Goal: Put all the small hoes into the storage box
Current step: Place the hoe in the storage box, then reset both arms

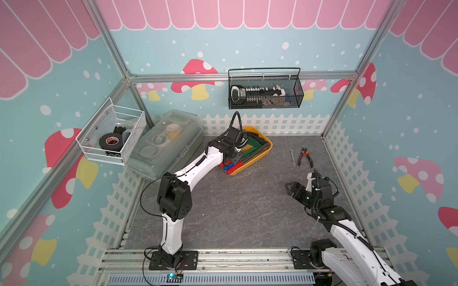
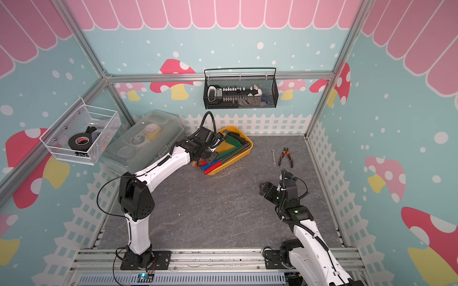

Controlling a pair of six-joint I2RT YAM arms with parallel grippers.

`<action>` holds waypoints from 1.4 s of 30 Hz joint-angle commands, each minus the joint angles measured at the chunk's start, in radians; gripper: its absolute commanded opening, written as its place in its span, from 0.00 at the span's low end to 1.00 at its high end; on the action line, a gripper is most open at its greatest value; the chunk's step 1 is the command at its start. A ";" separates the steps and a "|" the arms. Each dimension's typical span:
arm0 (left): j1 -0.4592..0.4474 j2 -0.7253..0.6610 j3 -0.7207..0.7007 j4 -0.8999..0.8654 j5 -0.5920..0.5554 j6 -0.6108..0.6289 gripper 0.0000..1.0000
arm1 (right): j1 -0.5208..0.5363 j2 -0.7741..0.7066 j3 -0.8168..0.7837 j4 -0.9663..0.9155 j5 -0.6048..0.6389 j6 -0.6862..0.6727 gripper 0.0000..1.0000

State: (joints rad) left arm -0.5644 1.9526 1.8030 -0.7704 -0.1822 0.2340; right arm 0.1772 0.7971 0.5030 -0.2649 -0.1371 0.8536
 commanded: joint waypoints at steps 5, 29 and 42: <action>0.021 -0.137 -0.182 0.127 -0.010 -0.057 0.84 | -0.004 0.059 0.117 -0.035 0.104 -0.236 0.95; 0.397 -0.616 -1.238 1.212 0.022 -0.146 0.99 | -0.057 0.136 -0.044 0.422 0.574 -0.612 0.99; 0.405 -0.574 -1.382 1.430 -0.028 -0.138 0.99 | -0.076 0.334 -0.245 1.034 0.673 -0.799 0.97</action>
State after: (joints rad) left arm -0.1650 1.3777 0.4458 0.5461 -0.1867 0.0795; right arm 0.1059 1.0492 0.2619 0.5503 0.5049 0.1265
